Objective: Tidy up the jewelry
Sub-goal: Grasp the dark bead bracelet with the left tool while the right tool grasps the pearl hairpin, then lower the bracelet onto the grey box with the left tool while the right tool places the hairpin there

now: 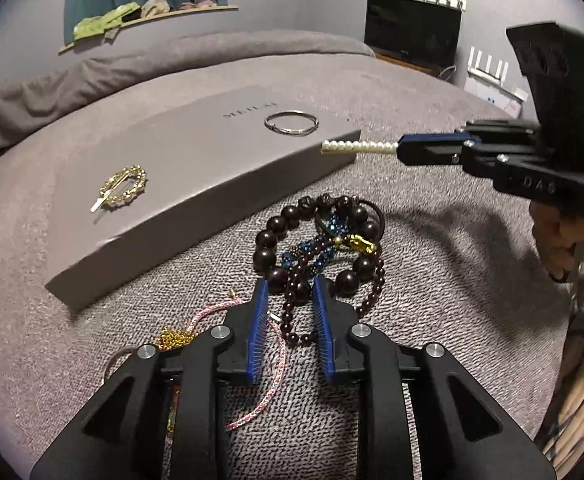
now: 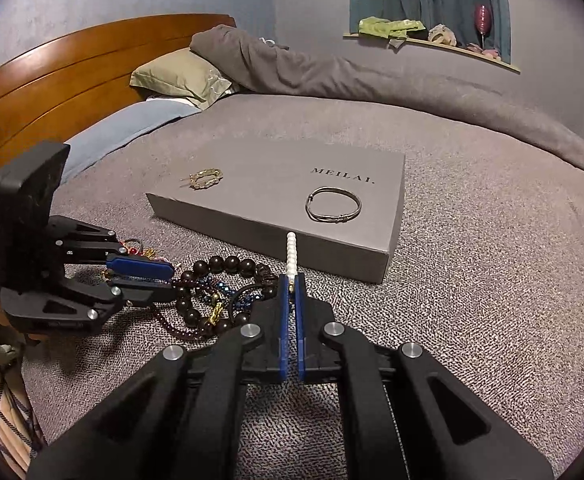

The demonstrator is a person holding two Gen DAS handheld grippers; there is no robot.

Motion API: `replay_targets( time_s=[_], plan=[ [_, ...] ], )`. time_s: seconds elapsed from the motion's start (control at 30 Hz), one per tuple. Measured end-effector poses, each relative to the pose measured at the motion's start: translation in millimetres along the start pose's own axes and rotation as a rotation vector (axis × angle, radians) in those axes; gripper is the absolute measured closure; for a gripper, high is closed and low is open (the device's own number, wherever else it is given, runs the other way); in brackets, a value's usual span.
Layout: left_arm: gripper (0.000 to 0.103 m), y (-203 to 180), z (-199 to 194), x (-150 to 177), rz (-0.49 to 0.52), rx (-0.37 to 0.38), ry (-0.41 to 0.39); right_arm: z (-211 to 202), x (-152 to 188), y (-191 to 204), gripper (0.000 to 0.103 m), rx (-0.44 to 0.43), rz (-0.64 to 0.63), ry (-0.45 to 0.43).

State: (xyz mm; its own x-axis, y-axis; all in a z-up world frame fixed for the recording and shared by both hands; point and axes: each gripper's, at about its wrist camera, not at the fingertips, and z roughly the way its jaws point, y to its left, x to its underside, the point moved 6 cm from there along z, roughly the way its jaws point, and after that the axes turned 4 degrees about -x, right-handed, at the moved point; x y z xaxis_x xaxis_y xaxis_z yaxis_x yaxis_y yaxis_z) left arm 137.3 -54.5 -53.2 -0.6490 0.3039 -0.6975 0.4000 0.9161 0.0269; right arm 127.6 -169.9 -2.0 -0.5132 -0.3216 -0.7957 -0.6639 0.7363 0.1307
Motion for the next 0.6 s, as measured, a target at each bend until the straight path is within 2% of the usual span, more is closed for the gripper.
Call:
replay_targets(
  time_s=[0.07,0.17,0.2,0.27,0.6],
  plan=[
    [0.079,0,2,0,0.007,-0.009,0.004,0,0,1,0.1,-0.002,0.0,-0.001],
    [0.094,-4,4,3,0.023,0.009,0.016,0,-1,1,0.1,-0.002,0.0,-0.003],
    [0.097,-6,3,3,0.037,0.003,0.014,0,-1,1,0.1,-0.002,0.001,-0.003],
    [0.097,-9,0,2,0.051,-0.001,0.003,0,-1,1,0.1,-0.003,0.003,-0.005],
    [0.097,-3,-32,-19,-0.007,0.031,-0.104,-5,-9,5,0.1,-0.014,0.006,-0.038]
  ],
)
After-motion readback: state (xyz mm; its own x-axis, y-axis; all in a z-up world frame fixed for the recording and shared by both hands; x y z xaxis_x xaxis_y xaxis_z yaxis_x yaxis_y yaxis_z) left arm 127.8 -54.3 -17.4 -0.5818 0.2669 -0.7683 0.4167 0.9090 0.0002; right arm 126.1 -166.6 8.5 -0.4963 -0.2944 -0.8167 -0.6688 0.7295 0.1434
